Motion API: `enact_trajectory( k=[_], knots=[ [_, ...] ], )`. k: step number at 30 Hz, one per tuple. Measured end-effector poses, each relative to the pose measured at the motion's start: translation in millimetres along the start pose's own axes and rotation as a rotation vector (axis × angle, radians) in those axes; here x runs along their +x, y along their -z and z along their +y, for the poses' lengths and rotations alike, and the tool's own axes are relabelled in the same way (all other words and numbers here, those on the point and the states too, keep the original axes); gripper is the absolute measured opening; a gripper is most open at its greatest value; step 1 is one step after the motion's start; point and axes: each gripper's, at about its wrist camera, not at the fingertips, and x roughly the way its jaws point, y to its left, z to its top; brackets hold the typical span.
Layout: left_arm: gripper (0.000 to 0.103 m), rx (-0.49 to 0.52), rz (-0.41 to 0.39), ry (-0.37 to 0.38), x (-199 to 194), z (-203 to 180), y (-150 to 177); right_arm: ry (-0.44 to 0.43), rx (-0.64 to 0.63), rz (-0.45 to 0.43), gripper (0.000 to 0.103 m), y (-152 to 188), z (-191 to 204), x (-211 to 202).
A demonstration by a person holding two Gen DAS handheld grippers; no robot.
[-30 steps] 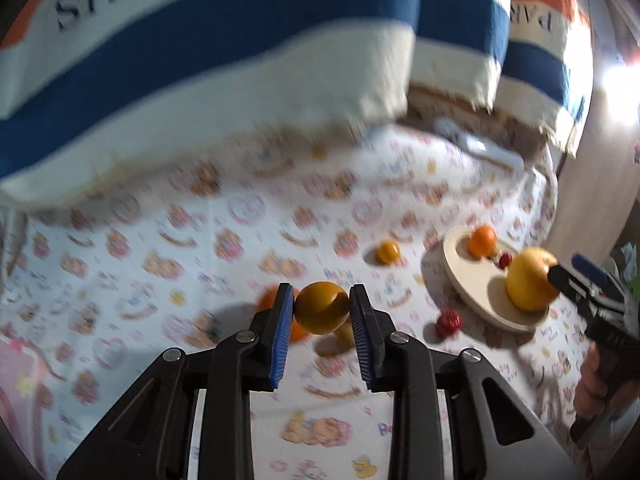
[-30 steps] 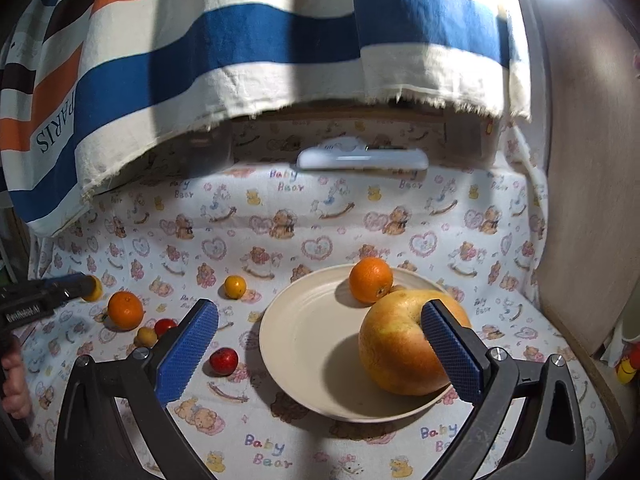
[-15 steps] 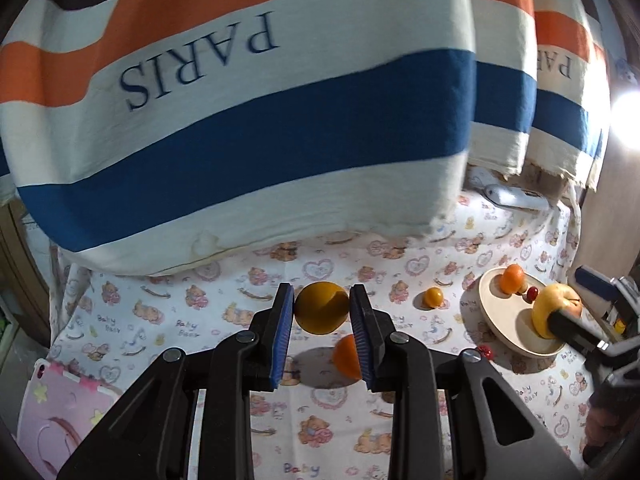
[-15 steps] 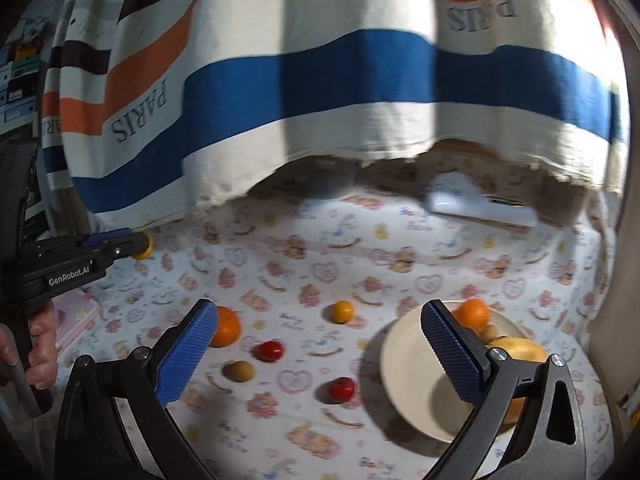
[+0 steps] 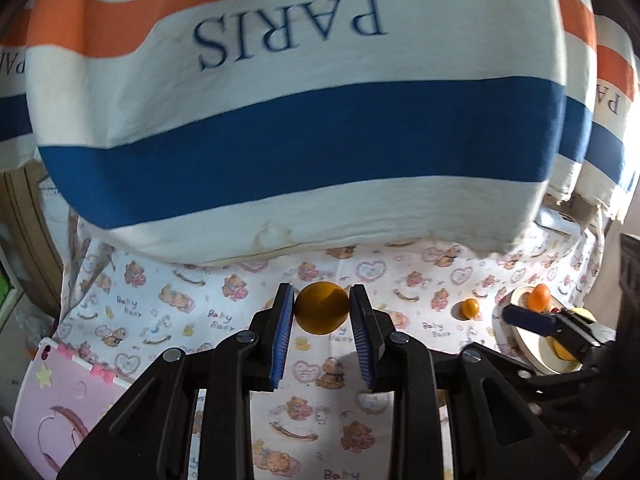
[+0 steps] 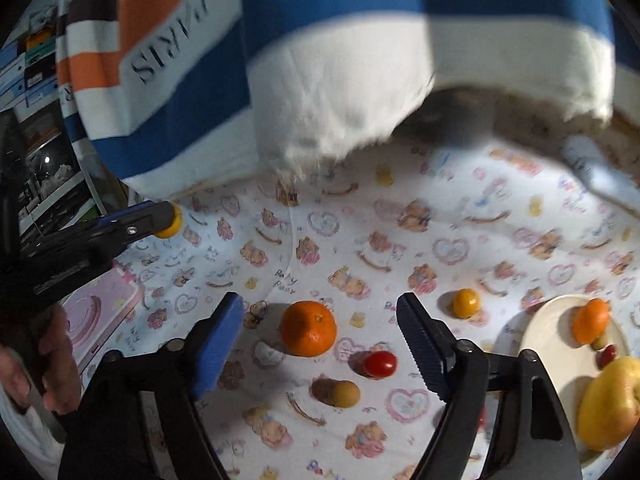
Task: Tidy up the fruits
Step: 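Close right gripper on the tangerine while left gripper holds the yellow fruit aloft, then carry the tangerine with right gripper toward the plate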
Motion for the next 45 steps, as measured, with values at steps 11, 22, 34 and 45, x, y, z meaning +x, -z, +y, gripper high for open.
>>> enact_trajectory(
  k=[11, 22, 34, 45],
  knots=[
    [0.028, -0.022, 0.069, 0.006, 22, 10, 9, -0.020, 0.016, 0.129, 0.071, 8, 2, 61],
    [0.028, -0.016, 0.100, 0.010, 30, 7, 12, -0.030, 0.013, 0.164, 0.065, 12, 4, 80],
    [0.028, -0.025, 0.112, 0.007, 34, 11, 12, -0.019, 0.015, 0.185, 0.051, 18, 8, 93],
    [0.028, 0.019, 0.079, 0.011, 20, -4, 10, -0.009, 0.021, 0.108, 0.050, 15, 2, 57]
  ],
)
